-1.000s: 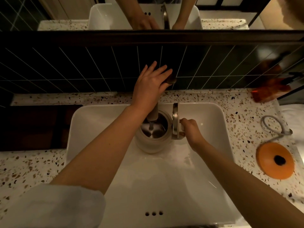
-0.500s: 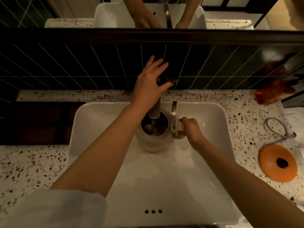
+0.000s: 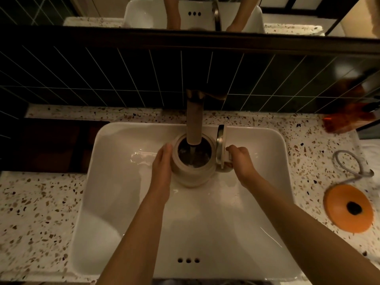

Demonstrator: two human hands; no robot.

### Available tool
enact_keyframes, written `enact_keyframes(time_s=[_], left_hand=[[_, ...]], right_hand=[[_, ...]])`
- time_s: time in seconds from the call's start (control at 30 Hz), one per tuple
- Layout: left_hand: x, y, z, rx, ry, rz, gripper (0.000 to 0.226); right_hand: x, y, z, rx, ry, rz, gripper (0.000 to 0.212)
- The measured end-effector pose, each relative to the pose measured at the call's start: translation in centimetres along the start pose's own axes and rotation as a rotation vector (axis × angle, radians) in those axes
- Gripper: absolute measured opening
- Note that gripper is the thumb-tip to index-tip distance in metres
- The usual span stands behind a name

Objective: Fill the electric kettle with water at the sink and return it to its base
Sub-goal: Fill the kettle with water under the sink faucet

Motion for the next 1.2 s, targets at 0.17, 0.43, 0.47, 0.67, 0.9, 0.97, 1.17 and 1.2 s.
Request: enact_keyframes(time_s=[0.17, 0.43, 0.47, 0.67, 0.9, 0.97, 1.17, 1.2], left_hand=[[1.5, -0.1, -0.5, 0.007, 0.065, 0.002, 0.052], [1.8, -1.0, -0.2, -0.075, 0.124, -0.117, 0.055], [1.8, -1.0, -0.3, -0.076, 0.131, -0.130, 0.054], [1.3, -1.2, -0.1, -0.095, 0.193, -0.119, 0.052], [1.0, -1.4, -0.3, -0.122, 0.223, -0.100, 0.051], [1.1, -1.5, -0.4, -0.126, 0.221, -0.096, 0.050], [1.3, -1.6, -0.6, -0.130, 0.185, -0.096, 0.055], [1.3, -1.7, -0.5, -0.130, 0.172, -0.097, 0.056]], right_hand=[[0.0, 0.2, 0.0, -0.006, -0.008, 0.009, 0.033], [0.2, 1.1, 0.6, -0.050, -0.090, 0.078, 0.038], [0.2, 1.4, 0.6, -0.052, -0.113, 0.075, 0.041], [0.5, 2.4, 0.4, -0.107, -0.167, 0.106, 0.048], [0.7, 2.5, -0.1, -0.268, -0.161, 0.142, 0.051], [0.7, 2.4, -0.3, -0.295, -0.122, 0.128, 0.042], [0.9, 2.7, -0.2, -0.234, -0.142, 0.102, 0.038], [0.9, 2.6, -0.2, -0.209, -0.154, 0.108, 0.039]])
Point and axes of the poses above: each hand's wrist, its own y-axis away from the middle knuckle, its own x-axis out of the palm, z = x × y, the point moved 3 cm from there along -y, towards the middle knuckle, and after that the axes turned 5 degrees about -y, right-handed, at the moved point
